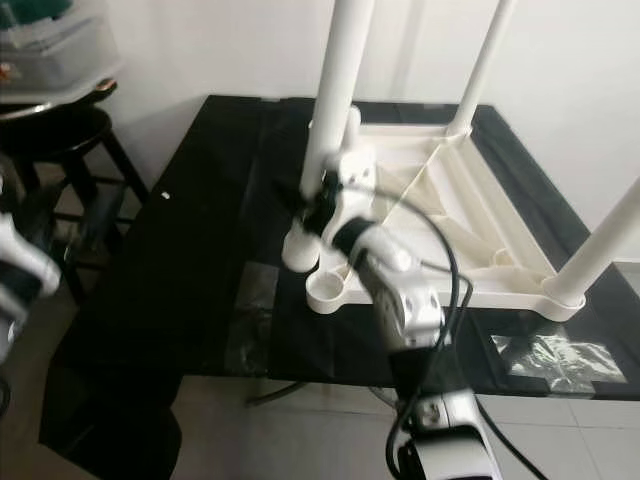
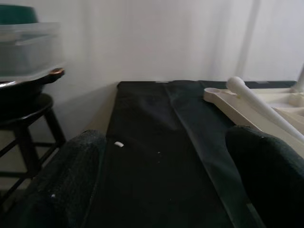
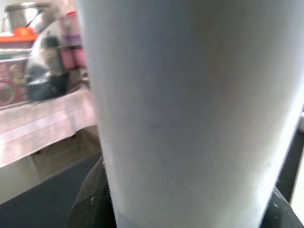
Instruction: Building children table
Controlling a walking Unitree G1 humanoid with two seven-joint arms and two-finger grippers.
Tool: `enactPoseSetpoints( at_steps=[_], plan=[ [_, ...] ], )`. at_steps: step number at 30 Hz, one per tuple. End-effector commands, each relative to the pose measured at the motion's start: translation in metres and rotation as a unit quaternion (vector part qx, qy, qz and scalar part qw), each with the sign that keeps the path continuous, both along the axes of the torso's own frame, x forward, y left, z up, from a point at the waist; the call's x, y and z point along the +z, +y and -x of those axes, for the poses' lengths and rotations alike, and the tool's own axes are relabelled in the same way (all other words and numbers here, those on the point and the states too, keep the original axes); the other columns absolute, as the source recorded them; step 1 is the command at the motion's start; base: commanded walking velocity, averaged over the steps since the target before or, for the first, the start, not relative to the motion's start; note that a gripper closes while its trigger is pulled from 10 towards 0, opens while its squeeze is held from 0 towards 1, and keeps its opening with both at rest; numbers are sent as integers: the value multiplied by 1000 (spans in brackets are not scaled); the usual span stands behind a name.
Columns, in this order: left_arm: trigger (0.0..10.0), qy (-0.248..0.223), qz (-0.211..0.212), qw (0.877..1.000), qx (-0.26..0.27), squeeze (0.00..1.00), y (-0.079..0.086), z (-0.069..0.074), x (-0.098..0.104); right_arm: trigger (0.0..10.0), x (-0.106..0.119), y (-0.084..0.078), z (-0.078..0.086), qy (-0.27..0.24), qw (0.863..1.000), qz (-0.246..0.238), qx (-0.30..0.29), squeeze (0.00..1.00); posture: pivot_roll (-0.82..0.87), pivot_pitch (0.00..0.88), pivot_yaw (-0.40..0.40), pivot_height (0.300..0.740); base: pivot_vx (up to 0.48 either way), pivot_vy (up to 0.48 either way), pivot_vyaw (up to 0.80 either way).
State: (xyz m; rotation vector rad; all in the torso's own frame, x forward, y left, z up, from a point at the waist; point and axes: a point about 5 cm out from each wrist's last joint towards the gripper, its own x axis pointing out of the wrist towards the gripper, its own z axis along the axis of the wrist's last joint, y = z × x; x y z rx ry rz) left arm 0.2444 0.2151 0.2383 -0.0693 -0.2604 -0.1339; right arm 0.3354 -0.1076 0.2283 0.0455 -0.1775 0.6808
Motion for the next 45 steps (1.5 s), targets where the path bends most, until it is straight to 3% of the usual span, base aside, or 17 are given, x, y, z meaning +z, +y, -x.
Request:
enactPoseSetpoints(
  at_steps=[1, 5, 9, 16, 32, 38, 40, 42, 45],
  plan=[
    [10000, 2, -2, 1000, 10, 0, -3, 7, -2, 10000, 8, 5, 8, -18, 1000, -7, 22, 0, -6, 92, -3, 740, 0, 0, 0],
    [10000, 20, 11, 999, 29, 0, -6, 18, -15, 10000, 6, 8, 21, -19, 999, -11, 44, 0, -4, 99, -7, 740, 0, 0, 0],
    [10000, 26, 23, 997, 70, 0, -18, 30, -29, 10000, -8, 18, 46, 4, 996, 3, 87, 0, -4, 108, -30, 740, 0, 0, 0],
    [10000, 10, 16, 998, 63, 0, -25, 24, -29, 10000, -9, 24, 48, -9, 994, 33, 100, 0, -14, 103, -28, 740, 164, 0, -343],
    [10000, 12, 19, 997, 69, 0, -31, 27, -29, 10000, 0, 29, 55, -22, 988, 36, 146, 0, -14, 103, -26, 740, 240, 0, -50],
    [10000, 26, -6, 998, 55, 0, -35, 29, -34, 10000, 1, 23, 59, -17, 973, 54, 222, 0, -13, 105, -17, 740, 0, 0, 0],
    [10000, 31, -24, 998, 51, 0, -36, 30, -36, 10000, 2, 18, 61, -13, 967, 54, 247, 0, -13, 110, -14, 740, 0, 0, 0],
    [10000, 43, -55, 997, 41, 0, -38, 36, -41, 10000, 3, 2, 58, 1, 959, 51, 280, 0, -12, 116, -10, 740, 0, 0, 0],
    [10000, 46, -62, 996, 38, 0, -39, 38, -43, 10000, 4, -3, 56, 2, 958, 53, 283, 0, -12, 118, -8, 740, 0, 0, 0]
  ],
)
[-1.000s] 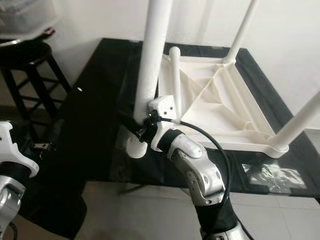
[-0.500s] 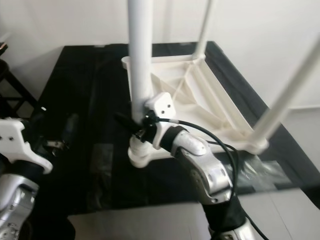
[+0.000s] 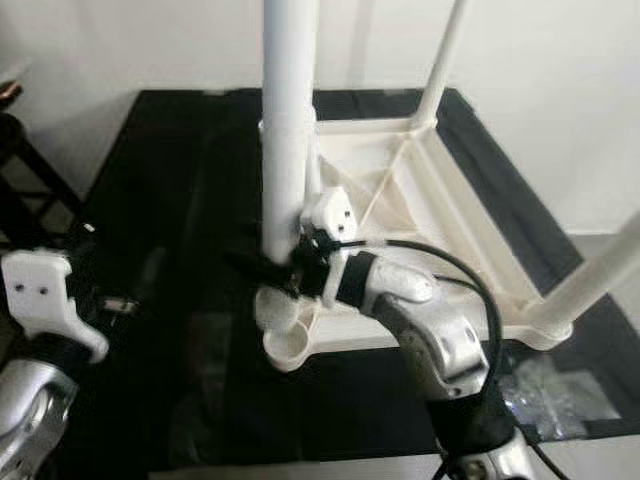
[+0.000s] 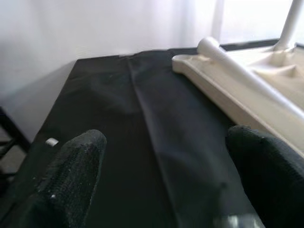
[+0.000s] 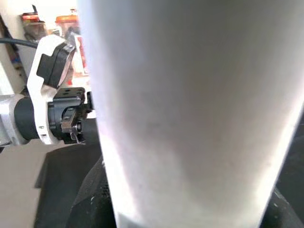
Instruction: Building children table
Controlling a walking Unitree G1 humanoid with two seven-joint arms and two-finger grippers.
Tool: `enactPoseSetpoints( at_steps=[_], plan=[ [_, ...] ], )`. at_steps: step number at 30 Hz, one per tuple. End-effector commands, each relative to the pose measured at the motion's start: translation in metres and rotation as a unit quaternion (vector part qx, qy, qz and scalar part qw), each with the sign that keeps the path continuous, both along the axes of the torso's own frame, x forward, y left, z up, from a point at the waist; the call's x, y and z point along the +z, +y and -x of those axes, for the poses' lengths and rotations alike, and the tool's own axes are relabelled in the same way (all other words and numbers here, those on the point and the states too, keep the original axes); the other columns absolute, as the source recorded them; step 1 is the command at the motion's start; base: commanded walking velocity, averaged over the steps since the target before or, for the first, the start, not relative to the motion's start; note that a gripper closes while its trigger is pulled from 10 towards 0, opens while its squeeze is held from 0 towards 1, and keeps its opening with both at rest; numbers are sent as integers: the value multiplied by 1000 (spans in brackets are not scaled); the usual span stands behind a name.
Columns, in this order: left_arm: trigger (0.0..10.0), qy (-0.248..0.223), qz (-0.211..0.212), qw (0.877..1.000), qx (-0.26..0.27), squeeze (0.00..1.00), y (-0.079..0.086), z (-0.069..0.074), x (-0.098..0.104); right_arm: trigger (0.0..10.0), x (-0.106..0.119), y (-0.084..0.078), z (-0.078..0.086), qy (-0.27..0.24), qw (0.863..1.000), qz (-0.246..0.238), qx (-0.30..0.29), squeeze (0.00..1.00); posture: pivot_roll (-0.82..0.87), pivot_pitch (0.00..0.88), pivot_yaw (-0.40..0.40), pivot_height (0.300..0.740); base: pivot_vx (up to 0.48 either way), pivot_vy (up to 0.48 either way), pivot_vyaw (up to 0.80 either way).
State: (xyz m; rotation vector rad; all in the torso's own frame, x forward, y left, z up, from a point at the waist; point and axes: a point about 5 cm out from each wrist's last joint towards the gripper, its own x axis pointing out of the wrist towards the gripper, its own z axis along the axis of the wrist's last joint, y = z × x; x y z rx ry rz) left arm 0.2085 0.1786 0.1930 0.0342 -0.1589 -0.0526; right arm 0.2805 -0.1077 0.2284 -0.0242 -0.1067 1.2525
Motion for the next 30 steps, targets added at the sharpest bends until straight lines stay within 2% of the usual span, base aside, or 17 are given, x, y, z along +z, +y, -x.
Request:
enactPoseSetpoints(
  at_steps=[1, 4, 7, 9, 11, 17, 18, 23, 30],
  plan=[
    [10000, -1, -16, 1000, -9, 0, -3, 3, 2, 10000, 5, -6, -1, -5, 1000, -2, 14, 0, -10, 123, -6, 740, 0, 0, 0],
    [10000, -2, -18, 1000, -9, 0, -4, 4, 2, 10000, 6, -6, -3, -9, 1000, 7, 26, 0, -5, 127, -8, 740, 0, 0, 0],
    [10000, -4, -43, 999, -3, 0, -5, 6, 4, 10000, 8, 0, -6, -22, 996, 32, 76, 0, 3, 136, -10, 740, 0, -320, 0],
    [10000, -4, -43, 999, -3, 0, -5, 6, 4, 10000, 8, 0, -6, -22, 996, 32, 76, 0, 3, 136, -10, 740, 0, -480, 0],
    [10000, -5, -31, 999, 7, 0, -6, 8, 3, 10000, 7, 9, -5, -29, 993, 41, 104, 0, 6, 143, -12, 740, 0, -480, 0],
    [10000, -4, -17, 1000, 16, 0, -4, 9, 3, 10000, 5, 18, -8, -34, 994, 36, 101, 0, 11, 144, -12, 740, 0, -80, 0],
    [10000, -3, -16, 1000, 17, 0, -4, 10, 2, 10000, 5, 27, -12, -41, 995, 26, 84, 0, 12, 142, -10, 740, 0, 0, 0],
    [10000, -5, -8, 1000, 14, 0, -4, 10, 2, 10000, 4, 41, -16, -40, 996, 13, 75, 0, 12, 140, -12, 740, 0, 0, 0],
    [10000, -10, -10, 1000, 17, 0, -4, 9, 4, 10000, 3, 50, -20, -37, 996, 9, 75, 0, 11, 151, -19, 740, 0, 0, 0]
  ],
)
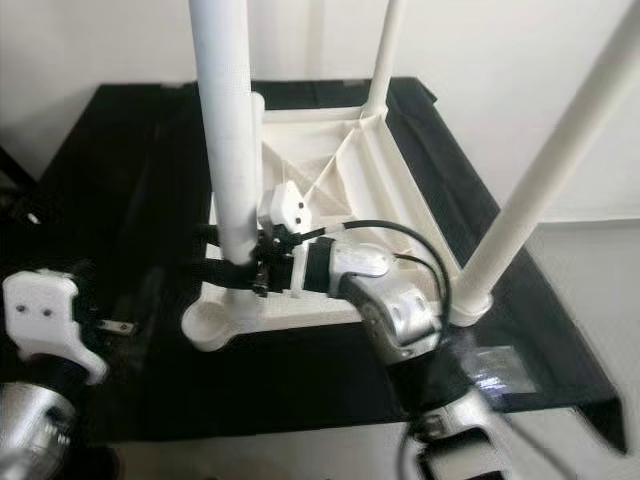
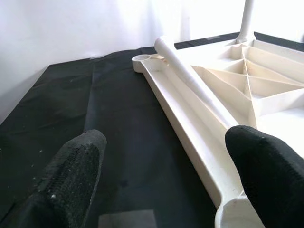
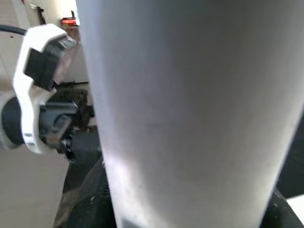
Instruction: Building children table
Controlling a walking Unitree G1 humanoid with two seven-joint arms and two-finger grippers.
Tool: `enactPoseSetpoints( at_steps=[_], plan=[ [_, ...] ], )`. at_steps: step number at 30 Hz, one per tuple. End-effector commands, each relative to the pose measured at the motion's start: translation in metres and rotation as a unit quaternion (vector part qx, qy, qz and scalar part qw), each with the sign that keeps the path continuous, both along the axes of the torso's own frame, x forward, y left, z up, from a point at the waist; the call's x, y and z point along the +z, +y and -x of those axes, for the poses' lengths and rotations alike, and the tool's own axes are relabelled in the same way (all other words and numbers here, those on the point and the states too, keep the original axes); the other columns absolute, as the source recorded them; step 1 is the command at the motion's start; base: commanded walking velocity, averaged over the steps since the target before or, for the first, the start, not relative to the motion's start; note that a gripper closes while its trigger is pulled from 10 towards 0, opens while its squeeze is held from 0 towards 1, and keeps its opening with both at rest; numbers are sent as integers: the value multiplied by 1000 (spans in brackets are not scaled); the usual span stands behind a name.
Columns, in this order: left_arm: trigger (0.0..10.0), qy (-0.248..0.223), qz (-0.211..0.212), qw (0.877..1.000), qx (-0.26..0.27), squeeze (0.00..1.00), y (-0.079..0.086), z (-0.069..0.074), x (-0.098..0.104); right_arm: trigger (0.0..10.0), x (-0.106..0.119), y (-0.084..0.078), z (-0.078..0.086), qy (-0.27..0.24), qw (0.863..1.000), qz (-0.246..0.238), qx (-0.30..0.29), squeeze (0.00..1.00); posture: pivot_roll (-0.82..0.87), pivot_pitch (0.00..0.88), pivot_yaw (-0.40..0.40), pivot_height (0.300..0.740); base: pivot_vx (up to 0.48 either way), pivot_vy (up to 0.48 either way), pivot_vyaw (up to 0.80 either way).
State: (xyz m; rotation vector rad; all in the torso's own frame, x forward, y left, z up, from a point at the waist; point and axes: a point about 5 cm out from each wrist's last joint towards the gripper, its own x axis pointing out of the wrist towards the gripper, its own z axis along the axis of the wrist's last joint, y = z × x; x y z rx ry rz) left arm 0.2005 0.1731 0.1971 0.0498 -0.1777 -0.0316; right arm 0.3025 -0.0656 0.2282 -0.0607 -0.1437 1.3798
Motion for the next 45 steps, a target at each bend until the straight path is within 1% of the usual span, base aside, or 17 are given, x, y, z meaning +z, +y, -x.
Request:
enactPoseSetpoints(
  at_steps=[1, 5, 12, 15, 16, 18, 19, 20, 24, 31, 32, 33, 35, 36, 39, 43, 45],
  plan=[
    [10000, 0, -10, 1000, 13, 0, 3, 1, 1, 10000, 3, 12, -1, -11, 1000, -3, 10, 0, 14, 157, -23, 740, 0, 480, 0],
    [10000, -8, -16, 999, 31, 0, 8, 1, 6, 10000, 6, 19, -5, -16, 1000, -12, 12, 0, 24, 168, -29, 740, 0, 480, 200],
    [10000, -15, -19, 999, 33, 0, 9, 3, 8, 10000, 17, 28, -8, -21, 999, -35, 29, 0, 29, 184, -31, 740, 0, 0, 457],
    [10000, -16, -25, 999, 27, 0, 8, 3, 8, 10000, 13, 22, -4, -34, 996, 17, 78, 0, 28, 187, -30, 740, 0, 0, 0],
    [10000, -16, -25, 999, 27, 0, 8, 3, 8, 10000, 13, 22, -4, -34, 996, 17, 78, 0, 28, 187, -30, 740, 0, 0, 0],
    [10000, -15, -28, 999, 25, 0, 7, 3, 8, 10000, 8, 12, 0, -39, 988, 65, 135, 0, 28, 188, -31, 740, 0, 0, 0],
    [10000, -15, -28, 999, 25, 0, 7, 3, 8, 10000, 8, 12, 0, -39, 988, 65, 135, 0, 28, 188, -31, 740, 0, 0, 0],
    [10000, -15, -30, 999, 23, 0, 6, 3, 8, 10000, 6, 7, 3, -35, 983, 82, 161, 0, 27, 189, -31, 740, 0, 0, 0],
    [10000, -13, -32, 999, 18, 0, 4, 4, 8, 10000, 5, -4, 5, -36, 972, 106, 206, 0, 29, 196, -34, 740, 0, 0, 0],
    [10000, -10, -31, 999, 9, 0, 2, 7, 9, 10000, 7, -6, -4, -42, 974, 102, 198, 0, 30, 209, -35, 740, 0, 0, 0],
    [10000, -8, -38, 999, -14, 0, -2, 9, 9, 10000, 7, -4, -9, -32, 976, 90, 197, 0, 35, 222, -35, 740, 0, 0, 0],
    [10000, -8, -38, 999, -14, 0, -2, 9, 9, 10000, 7, -4, -9, -32, 976, 90, 197, 0, 35, 222, -35, 740, 0, 0, 0],
    [10000, -7, -56, 996, -64, 0, -9, 15, 9, 10000, 6, 0, -16, -12, 977, 75, 199, 0, 40, 238, -38, 740, 0, 0, 0],
    [10000, -7, -56, 996, -64, 0, -9, 15, 9, 10000, 6, 0, -16, -12, 977, 75, 199, 0, 40, 238, -38, 740, 0, 0, 0],
    [10000, -6, -79, 990, -118, 0, -13, 25, 9, 10000, 8, -2, -24, 6, 978, 64, 200, 0, 45, 258, -42, 740, 0, 0, 0],
    [10000, -1, -74, 984, -161, 0, -10, 33, 11, 10000, 12, -8, -29, 14, 977, 62, 206, 0, 51, 285, -45, 740, 0, 0, 0],
    [10000, -1, -74, 984, -161, 0, -10, 33, 11, 10000, 12, -8, -29, 14, 977, 62, 206, 0, 51, 285, -45, 740, 0, 0, 0]
  ],
)
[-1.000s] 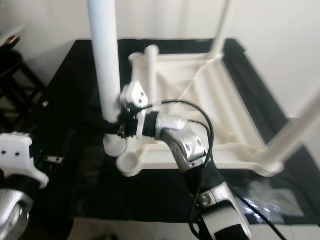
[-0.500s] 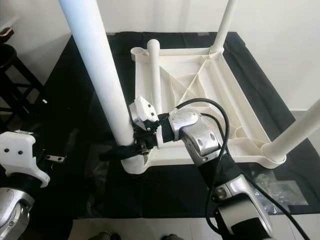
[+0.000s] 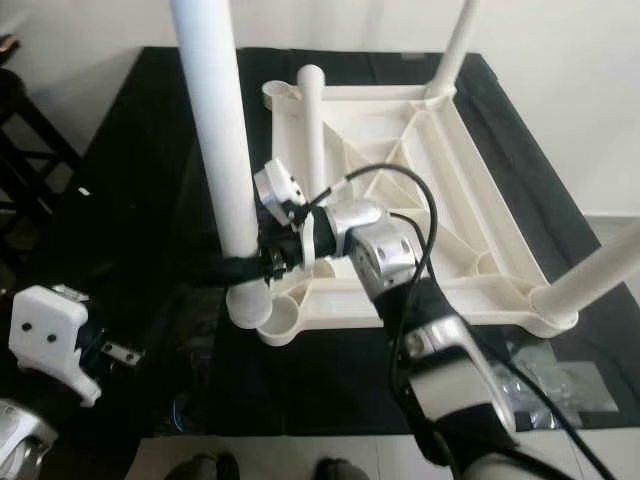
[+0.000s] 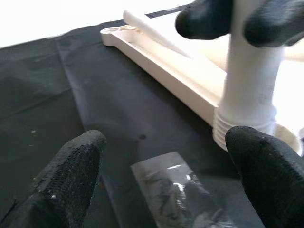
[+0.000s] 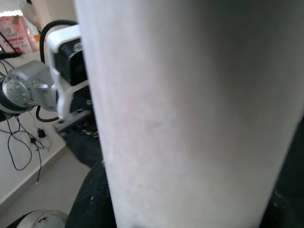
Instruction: Building children table
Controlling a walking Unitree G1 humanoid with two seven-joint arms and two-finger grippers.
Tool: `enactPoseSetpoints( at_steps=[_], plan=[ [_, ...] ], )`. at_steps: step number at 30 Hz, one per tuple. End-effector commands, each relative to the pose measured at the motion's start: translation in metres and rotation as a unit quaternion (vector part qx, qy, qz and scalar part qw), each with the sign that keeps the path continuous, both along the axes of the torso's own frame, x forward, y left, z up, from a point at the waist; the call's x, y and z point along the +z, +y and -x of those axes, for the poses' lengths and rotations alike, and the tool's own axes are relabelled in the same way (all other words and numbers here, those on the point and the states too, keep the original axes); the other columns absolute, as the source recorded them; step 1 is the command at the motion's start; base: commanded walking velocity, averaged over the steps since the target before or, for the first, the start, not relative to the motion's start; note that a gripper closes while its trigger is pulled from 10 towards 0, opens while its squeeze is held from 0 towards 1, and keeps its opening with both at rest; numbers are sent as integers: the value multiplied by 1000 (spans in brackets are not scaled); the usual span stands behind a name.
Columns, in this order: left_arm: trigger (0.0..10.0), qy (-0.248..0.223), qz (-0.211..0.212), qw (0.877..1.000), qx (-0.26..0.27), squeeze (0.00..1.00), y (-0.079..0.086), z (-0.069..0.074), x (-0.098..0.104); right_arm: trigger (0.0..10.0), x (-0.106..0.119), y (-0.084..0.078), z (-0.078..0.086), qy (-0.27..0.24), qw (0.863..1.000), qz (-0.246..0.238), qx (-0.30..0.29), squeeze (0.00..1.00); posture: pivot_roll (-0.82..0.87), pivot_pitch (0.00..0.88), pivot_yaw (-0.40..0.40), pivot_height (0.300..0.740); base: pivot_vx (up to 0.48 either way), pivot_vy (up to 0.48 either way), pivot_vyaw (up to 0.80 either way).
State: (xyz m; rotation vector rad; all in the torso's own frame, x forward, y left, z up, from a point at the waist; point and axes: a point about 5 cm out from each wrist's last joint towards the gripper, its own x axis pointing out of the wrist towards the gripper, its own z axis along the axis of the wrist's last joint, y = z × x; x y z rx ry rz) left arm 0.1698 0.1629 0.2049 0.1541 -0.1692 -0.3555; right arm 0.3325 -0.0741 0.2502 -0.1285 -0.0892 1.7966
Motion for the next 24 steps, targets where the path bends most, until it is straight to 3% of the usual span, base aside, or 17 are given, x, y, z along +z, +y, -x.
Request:
enactPoseSetpoints(
  at_steps=[1, 9, 13, 24],
  plan=[
    [10000, -4, -1, 1000, -18, 0, 1, 5, 3, 10000, -9, -2, 0, 15, 1000, 14, 6, 0, 51, 287, -45, 740, 0, 0, 0],
    [10000, 9, -22, 996, -90, 0, 4, 14, 5, 10000, -7, -8, 6, -1, 997, 53, 51, 0, 44, 307, -44, 740, 0, 0, 0],
    [10000, 28, -43, 990, -132, 0, 1, 15, 0, 10000, -14, -2, 14, -31, 990, 108, 86, 0, 45, 307, -53, 740, 0, 0, 0],
    [10000, 29, -33, 990, -134, 0, 1, 19, -1, 10000, -17, 3, 24, -31, 984, 128, 124, 0, 49, 303, -73, 740, 0, 0, 0]
  ],
)
